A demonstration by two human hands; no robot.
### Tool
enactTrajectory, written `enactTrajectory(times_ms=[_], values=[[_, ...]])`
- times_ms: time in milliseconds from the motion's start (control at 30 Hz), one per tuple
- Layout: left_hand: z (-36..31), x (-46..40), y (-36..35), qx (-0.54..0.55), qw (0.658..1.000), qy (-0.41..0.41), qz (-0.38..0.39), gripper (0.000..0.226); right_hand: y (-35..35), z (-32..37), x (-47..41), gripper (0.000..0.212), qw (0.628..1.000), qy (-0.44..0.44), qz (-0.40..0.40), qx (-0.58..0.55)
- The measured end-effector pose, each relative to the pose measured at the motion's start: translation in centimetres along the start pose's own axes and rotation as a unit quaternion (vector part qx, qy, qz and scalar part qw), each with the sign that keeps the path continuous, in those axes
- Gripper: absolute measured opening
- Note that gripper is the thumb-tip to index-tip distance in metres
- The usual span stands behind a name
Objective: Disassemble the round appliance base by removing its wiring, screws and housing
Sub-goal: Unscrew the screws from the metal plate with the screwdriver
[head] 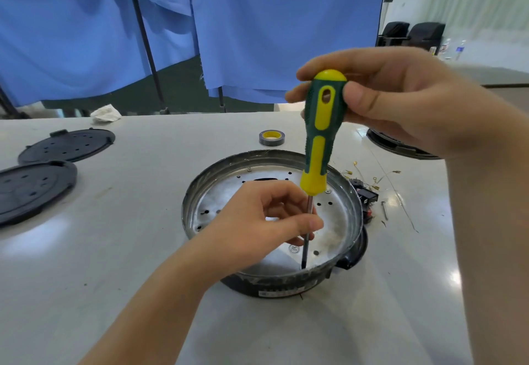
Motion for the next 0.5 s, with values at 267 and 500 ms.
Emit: enactTrajectory(times_ms=[267, 500], values=[[0.7, 0.5, -0.9, 0.009, 0.997, 0.047, 0.063, 0.020, 0.0, -1.5, -0.3, 0.033, 0.996, -0.029, 0.011, -0.081], [0.8, 0.3, -0.7, -0.026, 0.998, 0.043, 0.041, 0.023, 1.2, 0.6, -0.2, 0.036, 0.940, 0.002, -0.162, 0.301]])
Point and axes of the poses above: each hand's wrist, its own x-axis away from the middle knuckle, its own y-axis out of the back of the hand, z = x × y, the point moved 9 cm from there along -x, towards the middle knuckle, and after that the axes turned 10 degrees about -z, right-handed, at the moved point
